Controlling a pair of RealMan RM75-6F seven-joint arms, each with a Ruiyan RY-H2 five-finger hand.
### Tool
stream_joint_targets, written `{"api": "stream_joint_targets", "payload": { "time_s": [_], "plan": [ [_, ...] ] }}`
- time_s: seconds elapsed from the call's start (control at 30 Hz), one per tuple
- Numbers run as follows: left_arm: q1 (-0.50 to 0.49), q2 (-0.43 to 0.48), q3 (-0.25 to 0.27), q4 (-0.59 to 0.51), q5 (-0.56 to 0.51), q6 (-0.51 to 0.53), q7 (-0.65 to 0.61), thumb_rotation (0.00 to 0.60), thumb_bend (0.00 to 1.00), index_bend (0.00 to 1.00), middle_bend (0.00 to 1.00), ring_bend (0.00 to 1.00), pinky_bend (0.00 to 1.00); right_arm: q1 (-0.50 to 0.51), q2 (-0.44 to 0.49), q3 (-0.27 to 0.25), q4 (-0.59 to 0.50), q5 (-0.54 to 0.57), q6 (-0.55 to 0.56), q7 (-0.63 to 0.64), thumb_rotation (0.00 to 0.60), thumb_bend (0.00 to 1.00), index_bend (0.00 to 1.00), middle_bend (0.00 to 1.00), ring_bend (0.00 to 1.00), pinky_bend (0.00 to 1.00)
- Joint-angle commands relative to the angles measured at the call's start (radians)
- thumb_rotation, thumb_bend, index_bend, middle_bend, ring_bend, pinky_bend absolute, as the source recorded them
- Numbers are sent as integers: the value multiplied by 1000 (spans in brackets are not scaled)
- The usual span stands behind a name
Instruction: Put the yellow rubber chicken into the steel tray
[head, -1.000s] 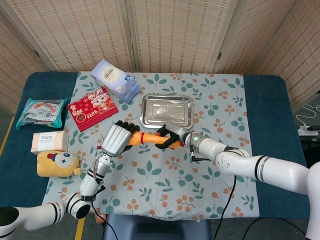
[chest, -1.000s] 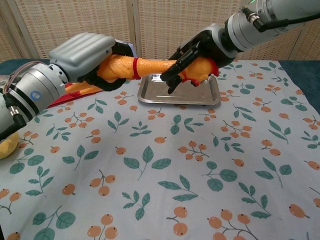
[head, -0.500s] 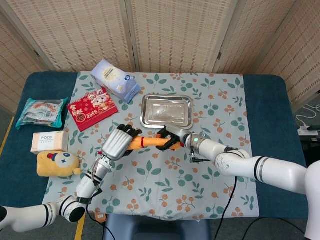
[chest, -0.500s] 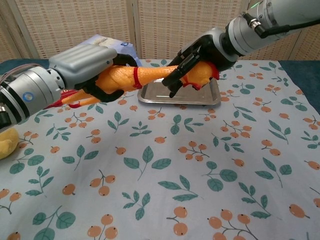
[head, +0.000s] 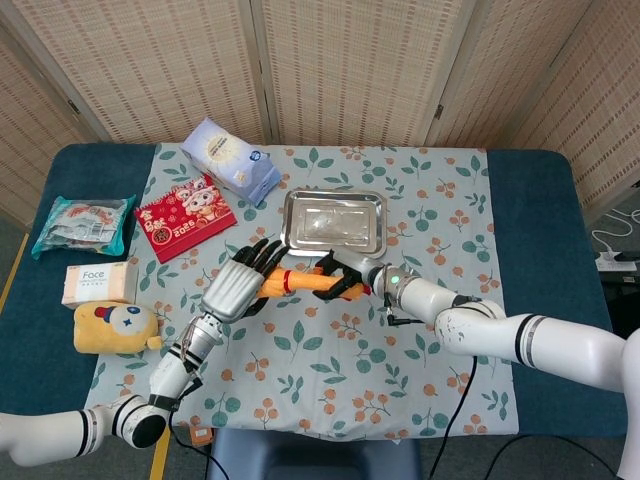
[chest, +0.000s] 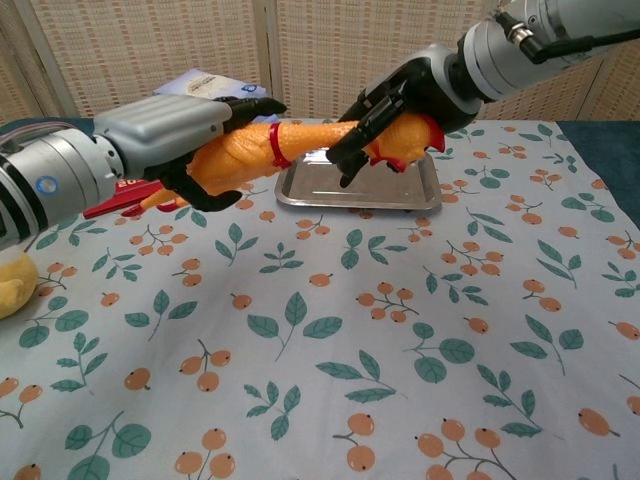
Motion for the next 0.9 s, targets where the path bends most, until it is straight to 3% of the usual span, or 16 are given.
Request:
{"api": "stream_joint_targets", "payload": {
  "time_s": [0.03,0.57,0.63,0.77,0.83,0.9],
  "plan": [
    [-4,9,-4,-11,-21,-3,12,600,361,0,0,0,169,1,-1,-2,0,-2,1,0,600,472,928,582,835,1000],
    [-4,24,-22,-33,-20,26,-72,600,343,0,1,0,157,-5,8,-19,-18,-27,17,-9,600,472,930,581,835,1000],
    [-2,10,-22,-20,17,60,-83,600,345,38,79,56,190,-4,6,-24,-17,-28,23,-12,600,472,930,581,835,1000],
    [3,-32,-19,31,98,131,-116,600,371,475,512,369,375,0,4,-29,-18,-24,27,-13,600,472,930,582,835,1000],
    [3,-50,-20,54,118,152,-129,600,445,657,653,491,460,1,4,-29,-19,-23,28,-13,600,472,930,582,835,1000],
    [4,-66,-21,74,127,165,-132,600,536,816,734,576,541,0,5,-29,-21,-23,30,-13,600,472,930,581,835,1000]
  ]
}}
